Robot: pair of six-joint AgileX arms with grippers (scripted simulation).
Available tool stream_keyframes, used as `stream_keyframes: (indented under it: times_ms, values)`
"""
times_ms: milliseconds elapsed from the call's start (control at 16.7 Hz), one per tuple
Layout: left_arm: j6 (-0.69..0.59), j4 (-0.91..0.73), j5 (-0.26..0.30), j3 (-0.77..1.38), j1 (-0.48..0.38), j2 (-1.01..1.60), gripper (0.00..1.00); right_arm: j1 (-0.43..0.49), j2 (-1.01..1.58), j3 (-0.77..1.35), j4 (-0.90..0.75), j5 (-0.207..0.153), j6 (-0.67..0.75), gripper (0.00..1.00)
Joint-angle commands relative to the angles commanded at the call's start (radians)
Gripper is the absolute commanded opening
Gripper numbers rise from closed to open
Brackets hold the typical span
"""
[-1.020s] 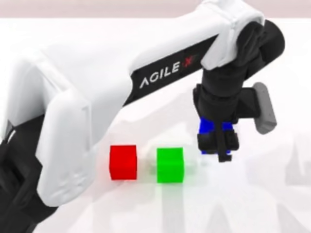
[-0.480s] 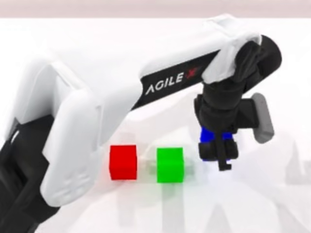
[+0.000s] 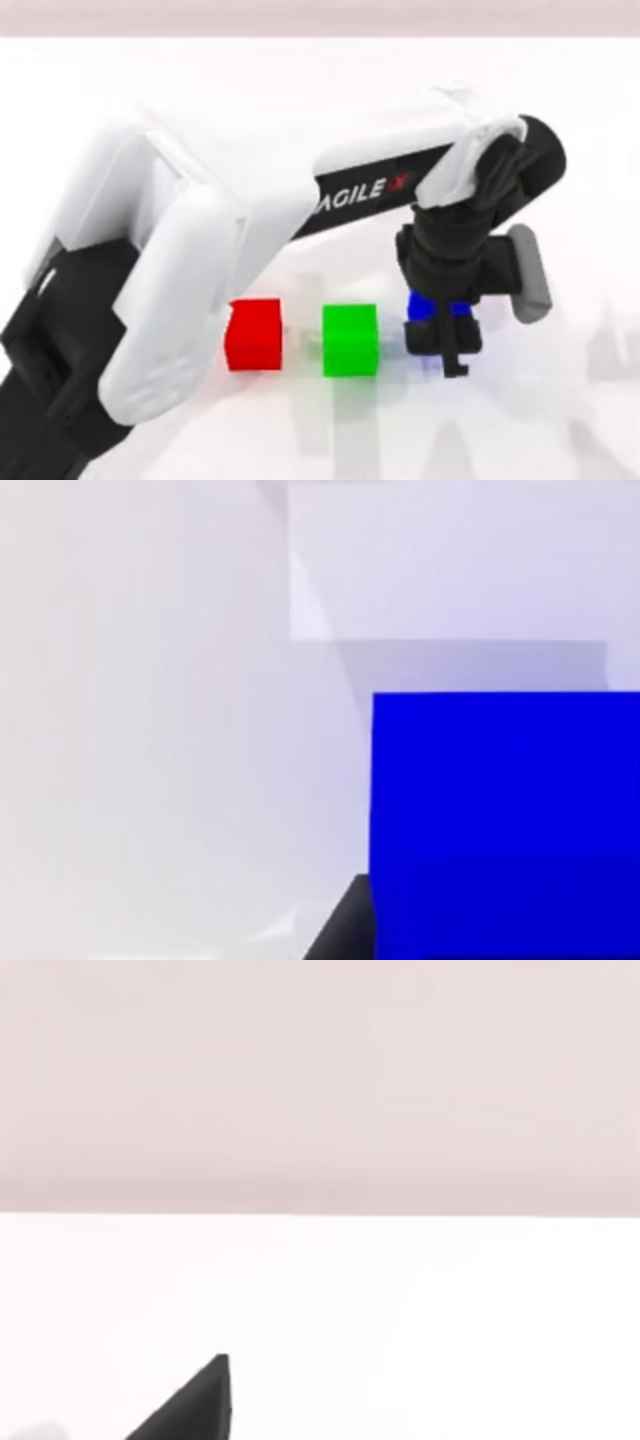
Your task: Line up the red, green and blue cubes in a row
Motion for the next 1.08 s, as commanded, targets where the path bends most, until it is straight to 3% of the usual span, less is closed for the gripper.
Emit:
stream_keyframes:
  times_ms: [780, 1080]
  values:
    - [0.0, 0.0, 0.0, 0.0, 0.0, 0.0, 0.98, 0.0, 0.0, 0.0, 0.0, 0.0, 0.0, 1.0]
    - [0.0, 0.0, 0.0, 0.0, 0.0, 0.0, 1.0, 0.0, 0.0, 0.0, 0.0, 0.0, 0.0, 1.0]
